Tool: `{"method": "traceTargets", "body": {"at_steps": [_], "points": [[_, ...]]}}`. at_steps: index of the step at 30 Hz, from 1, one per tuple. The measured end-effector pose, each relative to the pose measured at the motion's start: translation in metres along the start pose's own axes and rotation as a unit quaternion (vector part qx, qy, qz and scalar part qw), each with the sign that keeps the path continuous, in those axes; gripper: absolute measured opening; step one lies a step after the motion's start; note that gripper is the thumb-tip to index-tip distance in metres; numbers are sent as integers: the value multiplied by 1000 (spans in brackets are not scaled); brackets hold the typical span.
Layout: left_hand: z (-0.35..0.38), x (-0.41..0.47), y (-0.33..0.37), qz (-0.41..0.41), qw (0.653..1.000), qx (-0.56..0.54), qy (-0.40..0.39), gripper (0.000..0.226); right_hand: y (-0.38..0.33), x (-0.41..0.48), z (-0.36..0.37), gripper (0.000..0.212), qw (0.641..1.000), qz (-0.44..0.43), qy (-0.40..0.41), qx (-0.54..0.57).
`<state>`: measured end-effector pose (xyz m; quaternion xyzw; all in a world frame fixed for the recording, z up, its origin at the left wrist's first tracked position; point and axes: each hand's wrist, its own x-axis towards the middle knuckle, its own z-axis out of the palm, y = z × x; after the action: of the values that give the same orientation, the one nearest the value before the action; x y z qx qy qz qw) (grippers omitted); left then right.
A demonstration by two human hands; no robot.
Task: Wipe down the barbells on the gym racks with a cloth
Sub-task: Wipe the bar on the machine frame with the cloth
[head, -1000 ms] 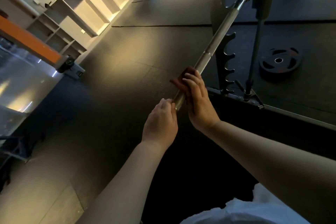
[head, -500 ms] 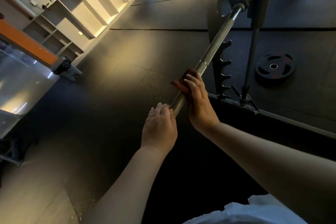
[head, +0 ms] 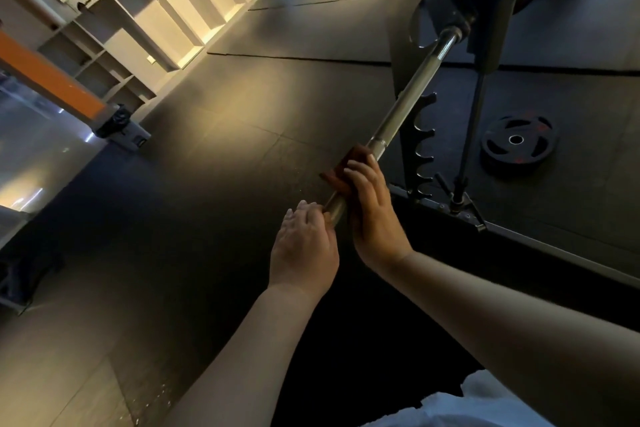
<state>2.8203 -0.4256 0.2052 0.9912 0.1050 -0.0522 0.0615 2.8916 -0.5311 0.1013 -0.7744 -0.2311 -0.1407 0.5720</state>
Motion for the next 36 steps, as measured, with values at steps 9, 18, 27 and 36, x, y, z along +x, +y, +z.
{"method": "traceTargets", "body": {"at_steps": [9,18,27,36], "points": [[-1,19,13,-3,1000,3,9,51,23,43,-30,55,999,-18,-28,-29],[-2,43,33,-9,1000,-1,-5,42,25,24,-24,57,997,-25,-68,-32],[-2,66,52,-7,1000,-8,11,41,49,81,-60,56,995,-19,-59,-77],[8,90,67,-21,999,-2,30,42,76,111,-89,53,981,-101,-127,-103]]}}
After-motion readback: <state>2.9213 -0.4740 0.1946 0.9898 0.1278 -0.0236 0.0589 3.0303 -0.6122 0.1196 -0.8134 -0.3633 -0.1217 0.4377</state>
